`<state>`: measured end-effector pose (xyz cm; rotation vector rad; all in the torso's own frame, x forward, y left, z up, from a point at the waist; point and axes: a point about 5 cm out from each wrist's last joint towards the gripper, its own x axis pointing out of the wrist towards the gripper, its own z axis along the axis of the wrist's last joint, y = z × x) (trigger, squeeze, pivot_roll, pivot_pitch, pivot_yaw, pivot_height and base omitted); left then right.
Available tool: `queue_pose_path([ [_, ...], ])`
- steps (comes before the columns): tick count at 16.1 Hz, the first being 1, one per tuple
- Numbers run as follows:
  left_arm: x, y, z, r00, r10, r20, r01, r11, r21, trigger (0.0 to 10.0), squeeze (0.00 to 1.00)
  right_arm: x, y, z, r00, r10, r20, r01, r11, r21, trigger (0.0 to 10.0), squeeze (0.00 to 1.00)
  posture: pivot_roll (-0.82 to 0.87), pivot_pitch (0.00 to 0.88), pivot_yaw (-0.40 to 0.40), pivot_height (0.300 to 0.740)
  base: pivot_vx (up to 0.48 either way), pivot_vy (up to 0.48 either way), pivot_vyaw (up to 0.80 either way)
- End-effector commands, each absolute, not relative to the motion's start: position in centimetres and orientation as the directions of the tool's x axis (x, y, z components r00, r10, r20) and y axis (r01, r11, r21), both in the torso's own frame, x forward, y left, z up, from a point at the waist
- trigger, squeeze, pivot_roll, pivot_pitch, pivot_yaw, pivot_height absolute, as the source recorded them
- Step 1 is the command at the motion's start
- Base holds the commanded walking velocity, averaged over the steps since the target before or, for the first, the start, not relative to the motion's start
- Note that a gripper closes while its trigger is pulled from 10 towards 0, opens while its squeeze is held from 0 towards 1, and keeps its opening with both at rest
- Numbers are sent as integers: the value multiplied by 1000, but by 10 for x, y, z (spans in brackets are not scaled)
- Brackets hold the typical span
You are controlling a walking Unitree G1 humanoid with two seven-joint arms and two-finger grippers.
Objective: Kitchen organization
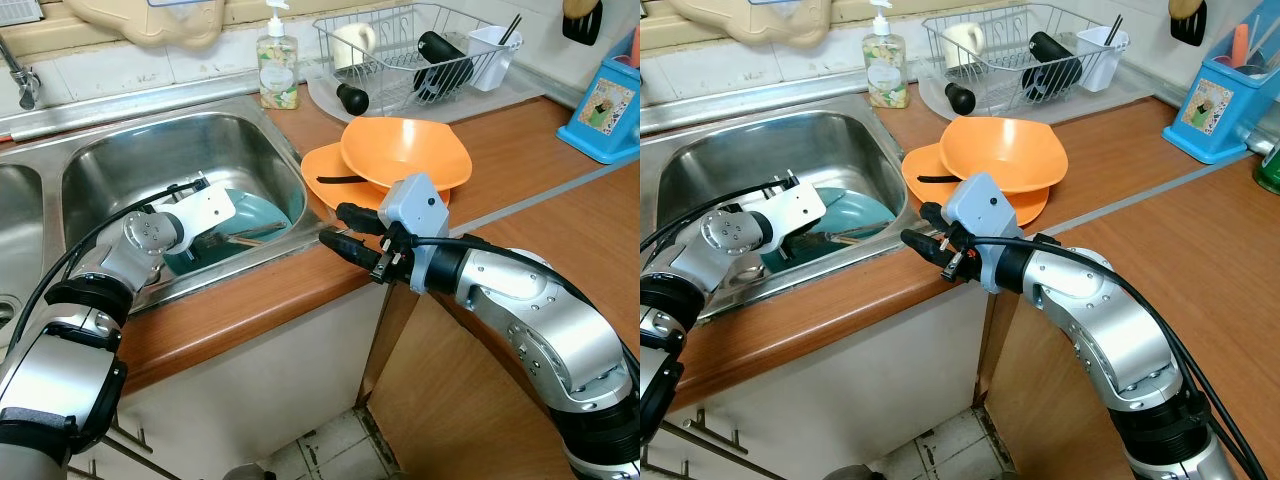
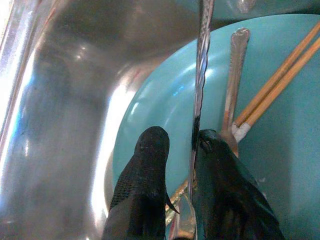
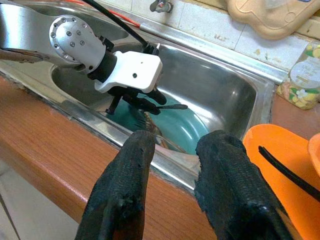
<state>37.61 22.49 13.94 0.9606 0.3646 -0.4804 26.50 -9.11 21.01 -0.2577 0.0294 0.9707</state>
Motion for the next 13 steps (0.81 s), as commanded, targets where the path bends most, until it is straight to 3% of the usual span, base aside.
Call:
queue_pose_path([
  [1,378,224,143,838,-236,-492,540,489,685,10000,1000,262,-89,210,556,818,-144,-825,524,-212,10000,0,-118,0,26,740,0,0,0],
  [13,377,223,140,822,-259,-507,564,491,664,10000,1000,262,-90,209,558,816,-151,-824,522,-221,10000,0,-118,0,28,740,0,0,0],
])
